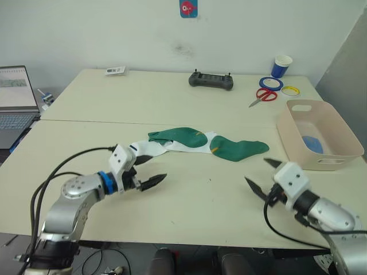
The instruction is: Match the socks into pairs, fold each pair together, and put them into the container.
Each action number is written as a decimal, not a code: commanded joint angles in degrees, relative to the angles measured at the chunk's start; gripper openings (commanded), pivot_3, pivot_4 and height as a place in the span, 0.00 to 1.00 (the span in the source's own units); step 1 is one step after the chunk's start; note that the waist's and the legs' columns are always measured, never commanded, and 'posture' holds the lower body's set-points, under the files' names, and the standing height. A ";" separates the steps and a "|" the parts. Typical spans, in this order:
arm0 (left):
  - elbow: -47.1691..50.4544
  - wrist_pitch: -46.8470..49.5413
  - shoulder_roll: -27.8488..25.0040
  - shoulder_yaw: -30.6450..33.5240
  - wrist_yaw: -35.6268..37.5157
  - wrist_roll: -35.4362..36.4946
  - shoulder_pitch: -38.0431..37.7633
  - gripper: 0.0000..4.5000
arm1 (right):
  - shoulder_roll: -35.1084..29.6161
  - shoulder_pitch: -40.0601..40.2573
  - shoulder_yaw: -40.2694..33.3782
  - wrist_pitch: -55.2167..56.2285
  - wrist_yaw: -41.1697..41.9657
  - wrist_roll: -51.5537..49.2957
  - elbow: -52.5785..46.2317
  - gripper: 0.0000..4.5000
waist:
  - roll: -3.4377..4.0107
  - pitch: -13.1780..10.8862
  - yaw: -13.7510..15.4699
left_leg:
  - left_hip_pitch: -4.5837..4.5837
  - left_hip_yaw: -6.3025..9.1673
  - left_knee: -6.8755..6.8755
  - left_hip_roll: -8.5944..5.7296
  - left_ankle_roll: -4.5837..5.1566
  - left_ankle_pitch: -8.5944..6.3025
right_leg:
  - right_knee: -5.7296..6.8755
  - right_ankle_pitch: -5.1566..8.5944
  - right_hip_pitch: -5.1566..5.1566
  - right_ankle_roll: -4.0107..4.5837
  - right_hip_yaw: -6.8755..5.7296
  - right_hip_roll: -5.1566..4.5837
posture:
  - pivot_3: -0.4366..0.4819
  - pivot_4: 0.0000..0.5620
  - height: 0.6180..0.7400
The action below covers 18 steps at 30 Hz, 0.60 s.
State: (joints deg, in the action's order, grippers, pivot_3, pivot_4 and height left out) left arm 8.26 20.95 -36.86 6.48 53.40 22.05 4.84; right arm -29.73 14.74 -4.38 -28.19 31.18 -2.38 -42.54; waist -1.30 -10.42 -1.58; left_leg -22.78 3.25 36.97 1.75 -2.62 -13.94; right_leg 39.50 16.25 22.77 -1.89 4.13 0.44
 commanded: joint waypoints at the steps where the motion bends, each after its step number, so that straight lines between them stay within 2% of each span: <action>1: 0.32 -2.14 -1.32 2.01 0.15 -0.18 -1.60 1.00 | 1.75 4.82 -1.04 2.57 -1.62 -0.63 -1.70 1.00 | 0.00 0.00 -0.05 | 0.11 0.02 0.00 0.01 0.00 0.00 | 0.00 0.05 -0.13 0.09 -0.03 0.00 | 0.48 0.27 1.00; 3: 0.11 -2.17 -1.05 1.63 -0.36 -0.14 -0.68 1.00 | 2.15 5.87 -0.94 2.97 -1.74 -0.97 -2.54 1.00 | 0.00 0.00 -0.14 | 0.24 -0.01 -0.01 0.02 0.00 0.00 | 0.00 0.16 -0.21 0.34 0.01 0.00 | 0.48 0.27 1.00; 9: 0.15 0.74 1.92 -2.06 -2.73 0.08 6.58 1.00 | 1.80 4.36 -0.12 2.02 -1.95 -1.67 -4.00 1.00 | -0.02 0.01 -0.20 | 0.45 -0.01 -0.04 0.02 -0.01 -0.01 | -0.17 0.16 -0.48 0.34 -0.01 0.01 | 0.48 0.27 1.00; 14: -0.87 5.10 7.65 -8.79 -6.51 -2.14 14.51 1.00 | 2.28 1.81 0.91 0.52 -3.11 -1.24 -4.47 1.00 | -0.03 0.01 -0.14 | 0.26 0.06 -0.08 0.00 0.00 -0.01 | -0.48 -0.14 -0.50 -0.18 -0.06 0.05 | 0.48 0.27 1.00; 18: -6.65 10.25 15.53 -14.82 -9.76 -3.53 23.89 1.00 | 2.22 -0.85 3.72 -1.97 -3.95 -0.98 -5.67 1.00 | -0.05 0.00 -0.06 | 0.22 0.07 -0.03 -0.04 0.00 -0.01 | -0.51 -0.18 -0.49 -0.26 -0.06 0.05 | 0.48 0.27 1.00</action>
State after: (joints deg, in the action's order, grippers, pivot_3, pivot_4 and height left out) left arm 2.59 29.60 -23.13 -6.64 45.04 18.89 26.09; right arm -27.45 14.61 -1.33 -29.53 27.64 -3.36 -45.15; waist -1.35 -10.41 -1.64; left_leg -22.56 3.32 36.96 1.69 -2.62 -13.94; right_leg 39.00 16.06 22.26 -2.16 4.06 0.49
